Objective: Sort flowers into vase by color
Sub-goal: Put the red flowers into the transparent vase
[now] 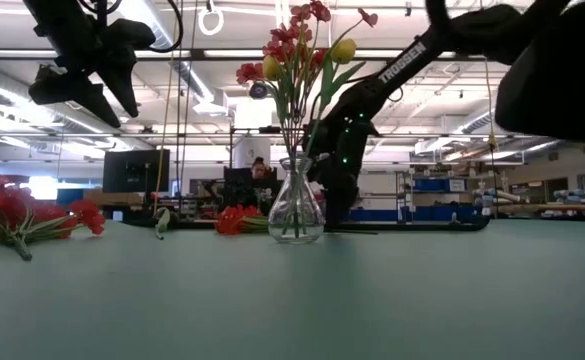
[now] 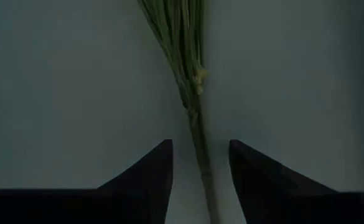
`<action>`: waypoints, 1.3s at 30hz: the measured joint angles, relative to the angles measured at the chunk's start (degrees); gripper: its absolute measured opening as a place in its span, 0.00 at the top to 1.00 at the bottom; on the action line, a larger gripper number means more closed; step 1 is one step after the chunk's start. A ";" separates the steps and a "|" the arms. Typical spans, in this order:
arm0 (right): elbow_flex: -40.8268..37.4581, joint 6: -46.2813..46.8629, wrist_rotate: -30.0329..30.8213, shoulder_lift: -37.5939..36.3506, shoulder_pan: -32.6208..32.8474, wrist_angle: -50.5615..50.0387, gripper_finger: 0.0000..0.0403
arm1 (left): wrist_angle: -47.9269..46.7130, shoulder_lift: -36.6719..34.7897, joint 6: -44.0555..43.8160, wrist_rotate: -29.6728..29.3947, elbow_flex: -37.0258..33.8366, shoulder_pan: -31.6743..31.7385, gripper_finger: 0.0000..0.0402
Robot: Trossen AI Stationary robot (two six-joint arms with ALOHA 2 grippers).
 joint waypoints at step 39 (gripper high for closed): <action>-45.03 28.08 -3.30 -36.48 -2.35 1.68 0.96 | -0.13 0.00 9.20 -3.51 0.09 0.00 0.57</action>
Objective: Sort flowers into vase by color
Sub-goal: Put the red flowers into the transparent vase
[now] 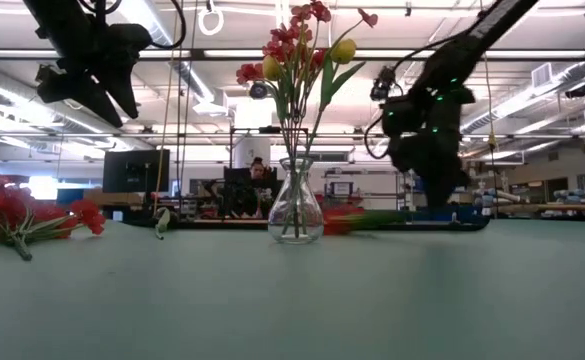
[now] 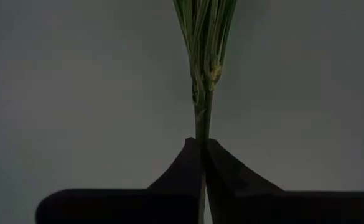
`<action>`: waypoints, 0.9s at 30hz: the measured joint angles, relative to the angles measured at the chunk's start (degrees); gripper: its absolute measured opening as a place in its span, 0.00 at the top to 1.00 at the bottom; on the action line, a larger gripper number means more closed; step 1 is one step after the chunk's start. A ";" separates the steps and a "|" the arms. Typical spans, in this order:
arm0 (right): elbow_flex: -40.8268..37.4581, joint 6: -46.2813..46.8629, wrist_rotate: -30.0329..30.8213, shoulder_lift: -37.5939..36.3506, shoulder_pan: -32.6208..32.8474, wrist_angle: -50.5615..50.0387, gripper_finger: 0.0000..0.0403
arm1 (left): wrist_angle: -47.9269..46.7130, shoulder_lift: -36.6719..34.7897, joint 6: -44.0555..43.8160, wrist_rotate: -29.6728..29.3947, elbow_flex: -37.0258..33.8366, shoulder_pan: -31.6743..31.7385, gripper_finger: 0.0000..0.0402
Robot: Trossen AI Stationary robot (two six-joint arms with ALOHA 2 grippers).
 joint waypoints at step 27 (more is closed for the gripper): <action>-3.72 -0.06 15.07 4.30 5.94 11.95 0.41 | 5.21 0.00 -1.92 0.06 0.00 0.00 0.57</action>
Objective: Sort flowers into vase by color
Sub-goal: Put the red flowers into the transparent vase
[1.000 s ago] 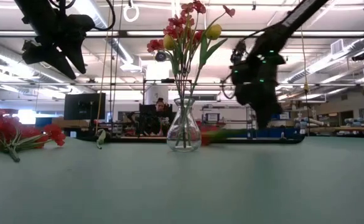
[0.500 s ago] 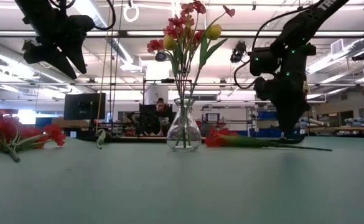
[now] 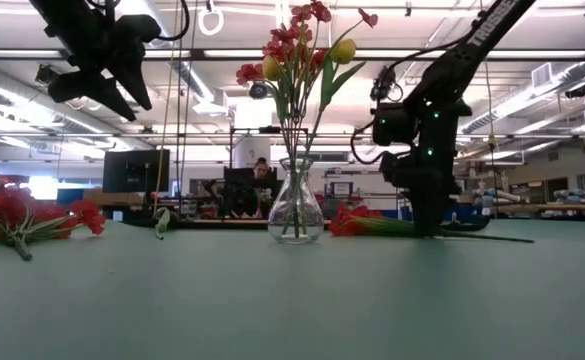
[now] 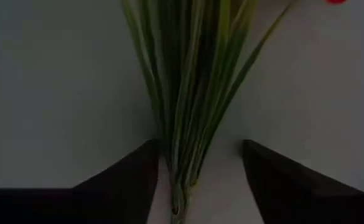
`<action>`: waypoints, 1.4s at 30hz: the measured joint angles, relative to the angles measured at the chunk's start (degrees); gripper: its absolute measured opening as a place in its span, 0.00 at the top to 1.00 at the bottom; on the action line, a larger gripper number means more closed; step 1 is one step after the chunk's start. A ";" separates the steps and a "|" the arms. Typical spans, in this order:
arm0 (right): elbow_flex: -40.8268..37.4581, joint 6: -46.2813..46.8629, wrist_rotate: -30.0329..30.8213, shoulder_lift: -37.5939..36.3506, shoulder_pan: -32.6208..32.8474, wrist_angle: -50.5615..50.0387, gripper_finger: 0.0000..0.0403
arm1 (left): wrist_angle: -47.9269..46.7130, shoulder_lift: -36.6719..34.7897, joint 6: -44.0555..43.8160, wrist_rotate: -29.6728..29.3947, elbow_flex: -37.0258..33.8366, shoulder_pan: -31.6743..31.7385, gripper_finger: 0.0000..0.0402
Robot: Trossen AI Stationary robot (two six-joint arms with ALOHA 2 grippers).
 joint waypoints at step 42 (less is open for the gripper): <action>1.29 21.77 29.36 -46.07 18.44 18.37 0.97 | 10.87 -0.01 14.55 1.47 -0.11 0.00 0.57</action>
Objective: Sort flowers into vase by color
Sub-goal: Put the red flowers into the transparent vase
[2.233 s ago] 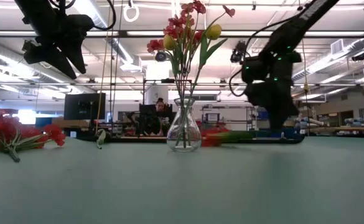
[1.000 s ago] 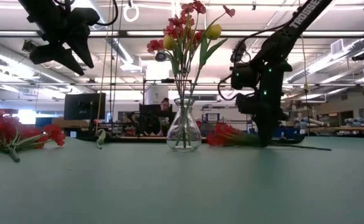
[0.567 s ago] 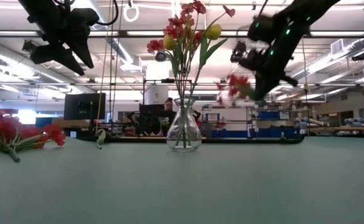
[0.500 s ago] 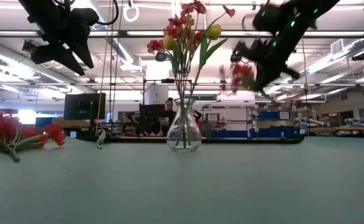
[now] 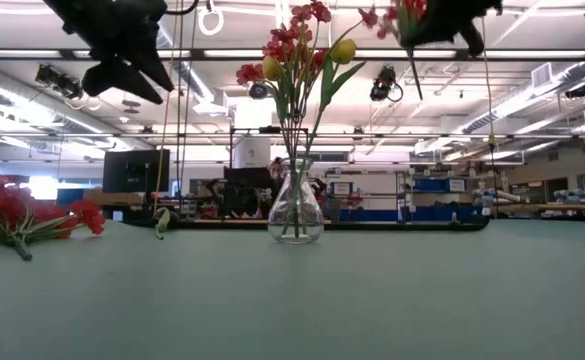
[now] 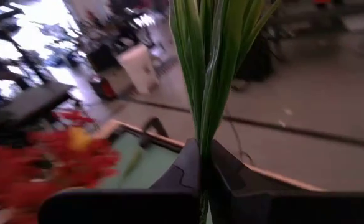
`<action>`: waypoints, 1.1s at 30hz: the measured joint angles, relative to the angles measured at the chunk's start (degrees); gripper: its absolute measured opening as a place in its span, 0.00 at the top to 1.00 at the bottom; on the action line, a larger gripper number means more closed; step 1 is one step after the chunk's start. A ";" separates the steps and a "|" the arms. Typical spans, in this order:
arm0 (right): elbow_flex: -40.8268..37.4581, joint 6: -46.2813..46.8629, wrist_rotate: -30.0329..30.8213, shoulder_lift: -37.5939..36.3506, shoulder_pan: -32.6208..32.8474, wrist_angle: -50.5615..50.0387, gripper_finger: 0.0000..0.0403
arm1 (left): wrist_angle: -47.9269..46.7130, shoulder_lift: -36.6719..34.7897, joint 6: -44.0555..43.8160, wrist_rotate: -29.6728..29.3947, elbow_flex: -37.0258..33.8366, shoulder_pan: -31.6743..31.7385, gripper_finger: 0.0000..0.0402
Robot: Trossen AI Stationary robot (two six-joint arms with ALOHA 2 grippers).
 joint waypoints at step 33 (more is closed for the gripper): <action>0.02 -34.81 2.24 27.74 31.31 46.90 0.97 | 13.93 0.00 22.36 13.66 0.02 6.38 0.57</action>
